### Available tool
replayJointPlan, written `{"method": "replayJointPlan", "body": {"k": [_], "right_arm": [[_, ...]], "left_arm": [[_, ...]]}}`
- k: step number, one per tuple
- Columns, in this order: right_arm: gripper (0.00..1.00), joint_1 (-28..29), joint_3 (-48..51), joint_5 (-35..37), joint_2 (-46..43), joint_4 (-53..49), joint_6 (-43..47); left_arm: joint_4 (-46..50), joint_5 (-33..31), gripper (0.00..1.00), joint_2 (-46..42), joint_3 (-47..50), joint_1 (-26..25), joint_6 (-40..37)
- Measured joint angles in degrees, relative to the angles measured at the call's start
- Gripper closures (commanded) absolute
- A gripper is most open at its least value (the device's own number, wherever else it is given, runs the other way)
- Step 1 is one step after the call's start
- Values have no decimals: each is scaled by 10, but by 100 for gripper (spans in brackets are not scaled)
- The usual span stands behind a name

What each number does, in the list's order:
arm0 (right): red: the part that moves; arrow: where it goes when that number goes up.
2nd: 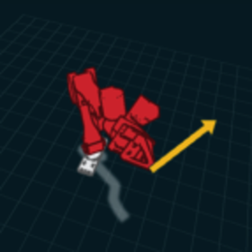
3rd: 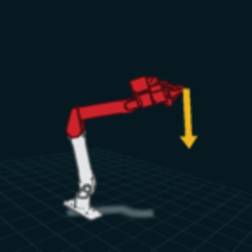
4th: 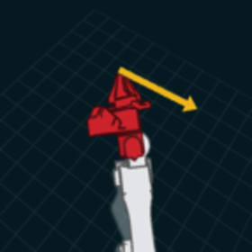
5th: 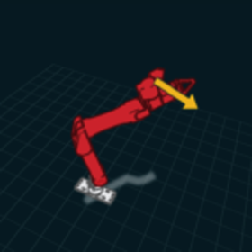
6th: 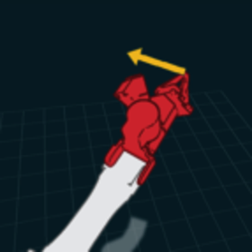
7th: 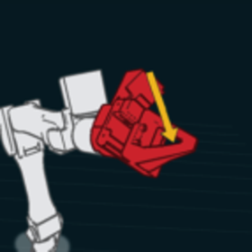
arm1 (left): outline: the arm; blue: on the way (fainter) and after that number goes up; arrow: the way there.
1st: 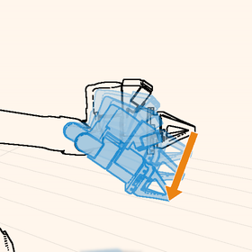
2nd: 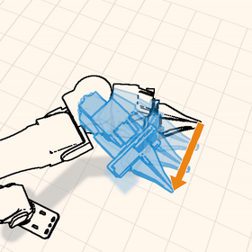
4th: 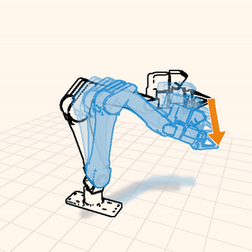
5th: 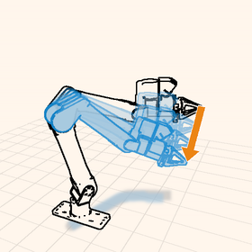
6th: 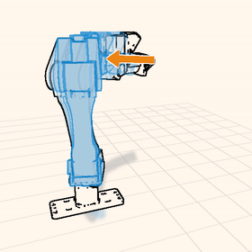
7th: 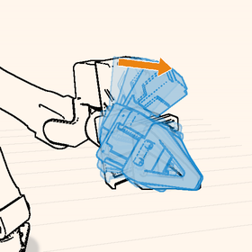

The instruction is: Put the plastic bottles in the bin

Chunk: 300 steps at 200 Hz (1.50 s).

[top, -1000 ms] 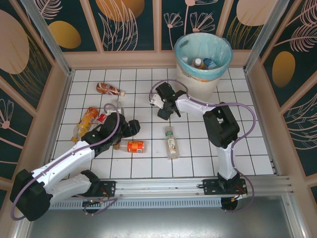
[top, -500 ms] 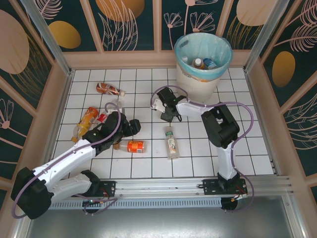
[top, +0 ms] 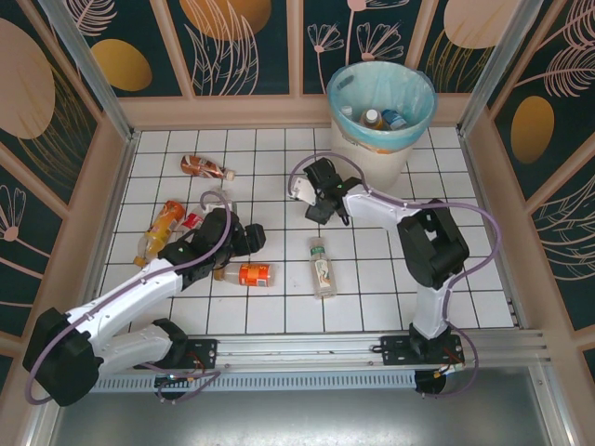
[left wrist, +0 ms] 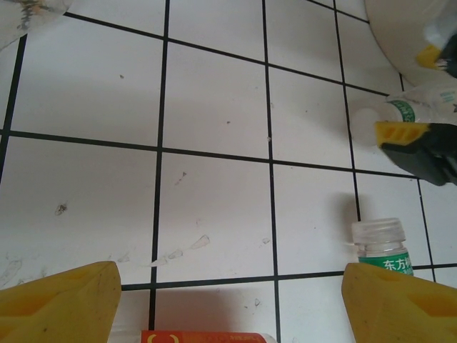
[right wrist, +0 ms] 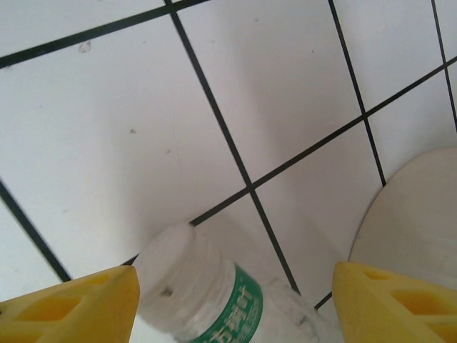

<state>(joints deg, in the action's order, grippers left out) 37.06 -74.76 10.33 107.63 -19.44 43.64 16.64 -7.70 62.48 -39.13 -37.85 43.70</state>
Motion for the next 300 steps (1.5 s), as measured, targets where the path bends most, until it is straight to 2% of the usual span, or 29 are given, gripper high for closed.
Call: {"method": "replayJointPlan", "body": {"k": [39, 86, 162, 195, 217, 300], "right_arm": [[29, -7, 33, -5, -7, -3, 0], [29, -28, 53, -45, -8, 26, 7], [33, -29, 38, -66, 30, 45, 13], [47, -29, 22, -65, 45, 47, 16], [48, -29, 4, -63, 59, 46, 15], [68, -28, -46, -66, 61, 19, 22]], "left_arm": [[-3, 5, 18, 12, 0, 0, -2], [-9, 9, 18, 23, -2, 0, -9], [-15, 9, 18, 24, -2, 0, -10], [-16, 9, 18, 24, 1, 0, -10], [-21, 9, 18, 25, 2, 0, -10], [-31, 8, 18, 50, -2, 0, -20]]}}
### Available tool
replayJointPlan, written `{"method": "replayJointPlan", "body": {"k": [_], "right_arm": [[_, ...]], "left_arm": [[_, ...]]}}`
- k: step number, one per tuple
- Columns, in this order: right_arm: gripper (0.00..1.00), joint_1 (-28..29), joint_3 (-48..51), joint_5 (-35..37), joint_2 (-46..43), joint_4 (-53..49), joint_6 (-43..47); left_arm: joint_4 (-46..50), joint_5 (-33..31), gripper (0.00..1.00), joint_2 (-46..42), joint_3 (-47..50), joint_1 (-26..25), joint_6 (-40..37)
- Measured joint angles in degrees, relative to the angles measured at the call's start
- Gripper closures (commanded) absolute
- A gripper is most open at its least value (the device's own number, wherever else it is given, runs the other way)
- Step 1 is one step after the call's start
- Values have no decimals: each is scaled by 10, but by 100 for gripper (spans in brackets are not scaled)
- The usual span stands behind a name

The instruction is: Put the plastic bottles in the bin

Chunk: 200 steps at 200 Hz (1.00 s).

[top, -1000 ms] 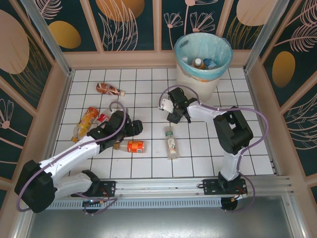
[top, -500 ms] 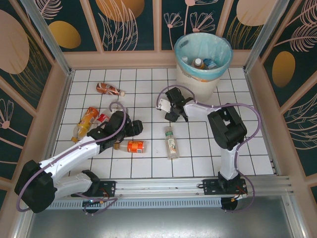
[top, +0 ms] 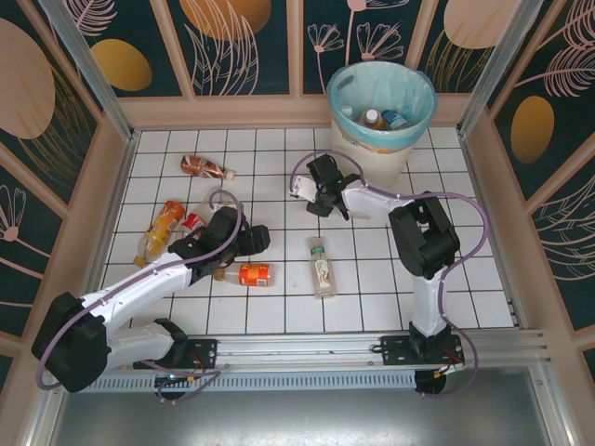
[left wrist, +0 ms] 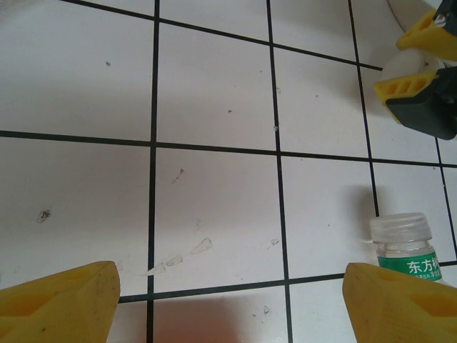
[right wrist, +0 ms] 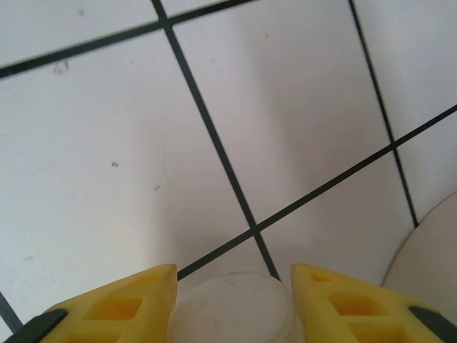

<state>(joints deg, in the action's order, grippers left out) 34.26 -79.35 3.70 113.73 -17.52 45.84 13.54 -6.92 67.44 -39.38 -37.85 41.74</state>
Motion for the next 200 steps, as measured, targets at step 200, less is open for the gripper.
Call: {"method": "replayJointPlan", "body": {"k": [200], "right_arm": [[81, -1, -21, -69, -377, 258, -283]], "left_arm": [[-16, 17, 22, 141, -424, 0, -161]]}}
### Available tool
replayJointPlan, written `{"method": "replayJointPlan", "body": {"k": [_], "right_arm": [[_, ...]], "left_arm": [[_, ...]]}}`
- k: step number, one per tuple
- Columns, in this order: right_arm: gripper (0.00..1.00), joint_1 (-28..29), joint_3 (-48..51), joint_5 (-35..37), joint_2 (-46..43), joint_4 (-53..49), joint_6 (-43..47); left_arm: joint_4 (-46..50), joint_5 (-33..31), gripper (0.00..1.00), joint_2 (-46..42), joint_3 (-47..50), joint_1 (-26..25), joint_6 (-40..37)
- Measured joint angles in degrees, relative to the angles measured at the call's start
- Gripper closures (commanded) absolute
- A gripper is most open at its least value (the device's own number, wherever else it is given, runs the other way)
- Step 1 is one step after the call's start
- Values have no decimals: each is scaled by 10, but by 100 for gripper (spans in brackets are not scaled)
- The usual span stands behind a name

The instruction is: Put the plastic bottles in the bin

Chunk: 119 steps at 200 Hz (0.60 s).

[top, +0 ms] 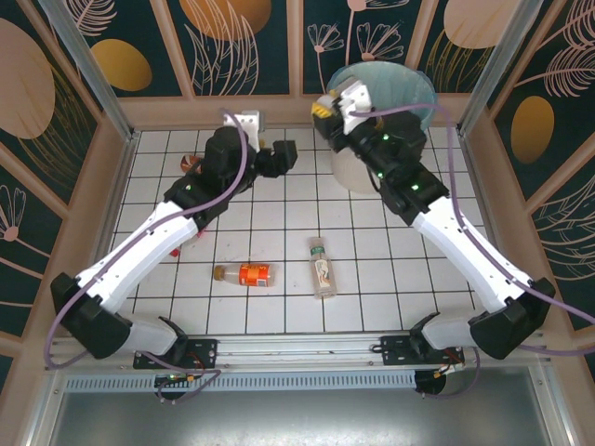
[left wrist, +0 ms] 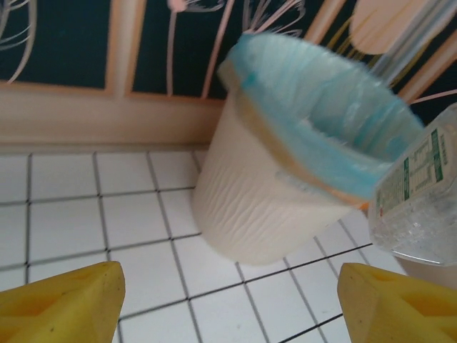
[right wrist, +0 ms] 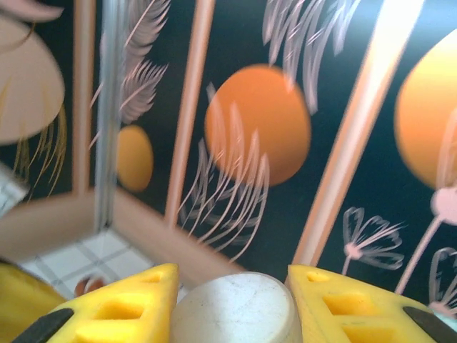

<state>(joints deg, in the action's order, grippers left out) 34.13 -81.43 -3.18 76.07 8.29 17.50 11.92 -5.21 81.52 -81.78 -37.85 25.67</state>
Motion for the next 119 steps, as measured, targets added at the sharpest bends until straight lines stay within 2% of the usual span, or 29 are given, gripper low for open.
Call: {"method": "replayJointPlan", "body": {"k": [37, 62, 119], "right_arm": [[83, -65, -28, 18, 0, 61, -60], [83, -86, -33, 56, 5, 101, -74], [83, -115, -115, 169, 124, 122, -62]], "left_arm": [[-28, 40, 22, 85, -117, 0, -45], [-27, 63, 23, 158, -222, 0, -56], [-1, 81, 22, 339, -479, 0, -57]]}}
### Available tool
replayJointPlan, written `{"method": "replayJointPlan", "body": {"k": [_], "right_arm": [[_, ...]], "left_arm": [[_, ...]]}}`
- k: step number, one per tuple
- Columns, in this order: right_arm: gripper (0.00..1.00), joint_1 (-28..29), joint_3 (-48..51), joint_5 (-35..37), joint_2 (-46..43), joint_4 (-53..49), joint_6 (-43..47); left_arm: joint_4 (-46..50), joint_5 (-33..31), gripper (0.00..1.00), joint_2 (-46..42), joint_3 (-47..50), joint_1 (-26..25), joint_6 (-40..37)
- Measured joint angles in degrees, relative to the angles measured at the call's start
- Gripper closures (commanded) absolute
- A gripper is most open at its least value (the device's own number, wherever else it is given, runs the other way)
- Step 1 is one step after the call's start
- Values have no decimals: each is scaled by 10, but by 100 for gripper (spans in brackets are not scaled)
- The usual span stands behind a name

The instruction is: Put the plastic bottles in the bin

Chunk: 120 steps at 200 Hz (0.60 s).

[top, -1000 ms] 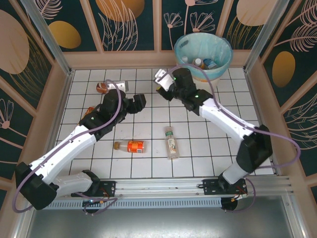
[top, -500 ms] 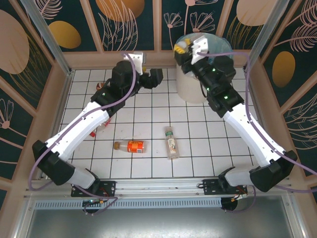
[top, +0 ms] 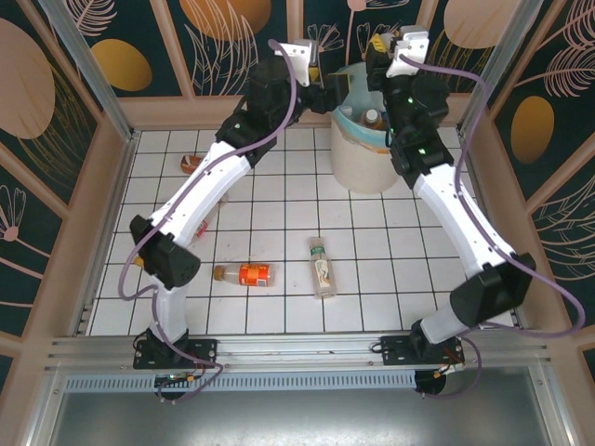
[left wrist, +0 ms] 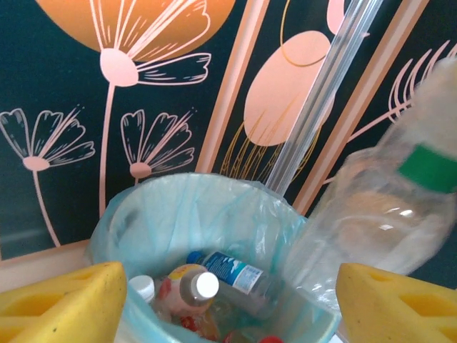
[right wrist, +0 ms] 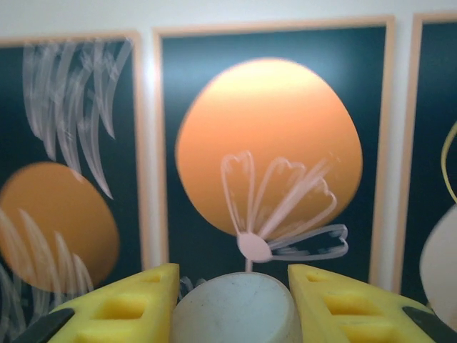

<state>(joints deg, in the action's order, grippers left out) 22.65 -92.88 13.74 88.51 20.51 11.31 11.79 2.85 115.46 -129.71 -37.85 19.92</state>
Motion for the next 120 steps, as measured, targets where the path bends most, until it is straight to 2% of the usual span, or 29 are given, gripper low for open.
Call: {"method": "replayJointPlan", "body": {"k": [19, 51, 120], "right_arm": [[83, -2, -32, 29, 52, -16, 7], [83, -2, -76, 57, 120, -52, 19], [79, -5, -114, 77, 192, -114, 36]], "left_arm": [[16, 2, 22, 39, -49, 0, 0], [47, -4, 22, 51, -52, 1, 0], [52, -10, 21, 36, 44, 0, -8]]}}
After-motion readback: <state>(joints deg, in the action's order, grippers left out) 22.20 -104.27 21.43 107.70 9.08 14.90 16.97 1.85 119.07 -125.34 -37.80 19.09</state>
